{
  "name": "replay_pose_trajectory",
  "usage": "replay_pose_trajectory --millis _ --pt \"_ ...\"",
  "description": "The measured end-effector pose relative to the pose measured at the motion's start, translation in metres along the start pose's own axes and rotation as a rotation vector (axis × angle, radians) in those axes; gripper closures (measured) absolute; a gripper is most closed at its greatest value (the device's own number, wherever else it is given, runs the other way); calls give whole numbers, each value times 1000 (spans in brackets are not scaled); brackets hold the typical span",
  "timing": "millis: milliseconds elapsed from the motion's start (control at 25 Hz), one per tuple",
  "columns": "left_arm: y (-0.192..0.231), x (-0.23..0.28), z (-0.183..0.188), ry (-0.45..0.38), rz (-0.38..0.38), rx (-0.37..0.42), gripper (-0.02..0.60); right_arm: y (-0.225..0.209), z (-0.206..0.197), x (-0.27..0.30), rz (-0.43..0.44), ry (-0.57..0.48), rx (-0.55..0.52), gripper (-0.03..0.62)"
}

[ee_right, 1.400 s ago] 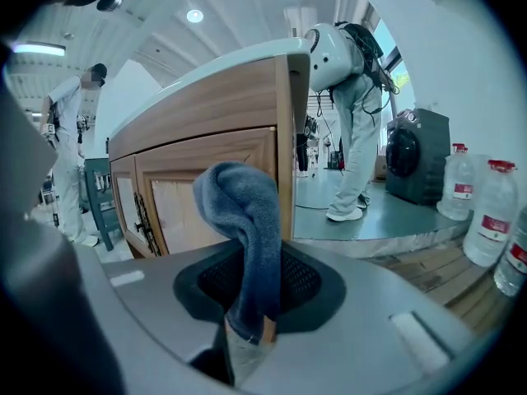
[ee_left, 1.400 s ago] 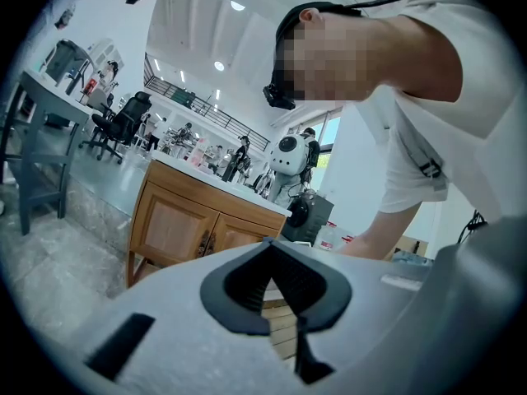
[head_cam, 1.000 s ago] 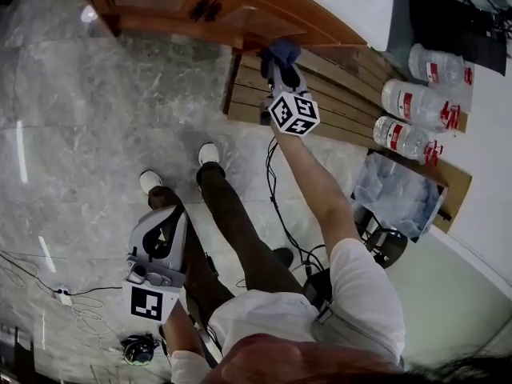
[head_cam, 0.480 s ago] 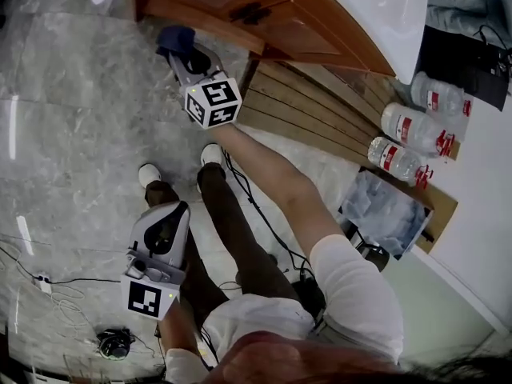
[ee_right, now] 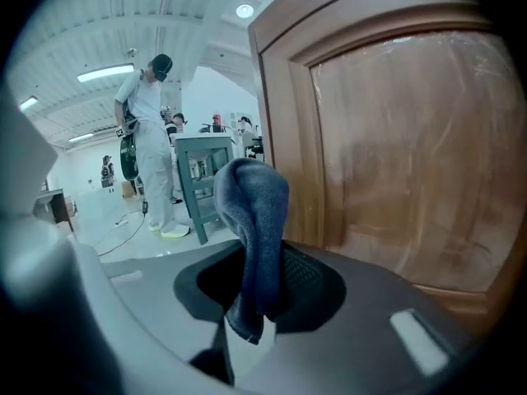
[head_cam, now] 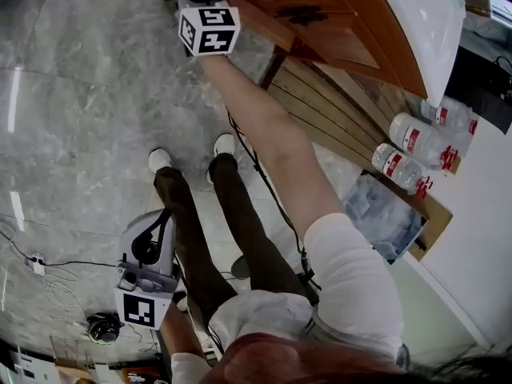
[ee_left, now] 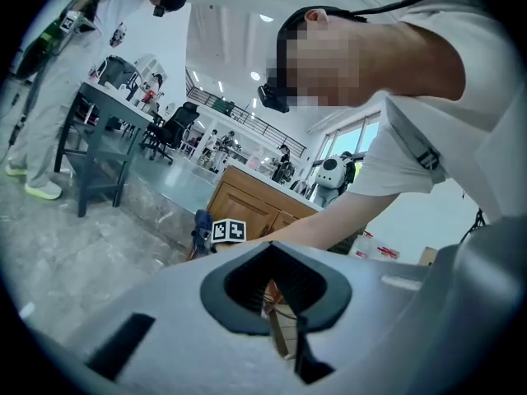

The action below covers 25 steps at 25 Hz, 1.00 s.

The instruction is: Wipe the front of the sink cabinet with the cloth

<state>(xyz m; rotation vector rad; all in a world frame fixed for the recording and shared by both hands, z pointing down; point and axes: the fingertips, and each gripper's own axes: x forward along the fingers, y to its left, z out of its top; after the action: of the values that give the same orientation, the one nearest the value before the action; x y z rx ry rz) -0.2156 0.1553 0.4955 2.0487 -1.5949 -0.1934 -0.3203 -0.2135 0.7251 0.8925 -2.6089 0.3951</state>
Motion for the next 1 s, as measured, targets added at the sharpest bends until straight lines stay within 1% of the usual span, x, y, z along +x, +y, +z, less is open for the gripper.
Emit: replay_pose_trajectory --millis 80,160,240,440,600,840,1000 --pt "7 -4 0 0 12 1 583 -11 6 13 -36 -4 30 490" --pt "11 -7 -2 2 16 -5 583 -22 9 19 -71 -5 109 490" --pt "11 -7 -3 9 15 -11 583 -25 9 21 -81 -8 174 490" --pt "1 0 -3 18 -22 6 583 -36 5 10 -81 -9 155 491" --pt "-6 8 -2 14 -37 7 583 -67 -7 -15 -138 -3 177 491" --pt "-25 21 -1 31 -72 21 583 -106 -24 -55 -179 13 170 490" --pt "-38 29 0 34 -94 38 583 -139 -39 -90 -238 25 183 490"
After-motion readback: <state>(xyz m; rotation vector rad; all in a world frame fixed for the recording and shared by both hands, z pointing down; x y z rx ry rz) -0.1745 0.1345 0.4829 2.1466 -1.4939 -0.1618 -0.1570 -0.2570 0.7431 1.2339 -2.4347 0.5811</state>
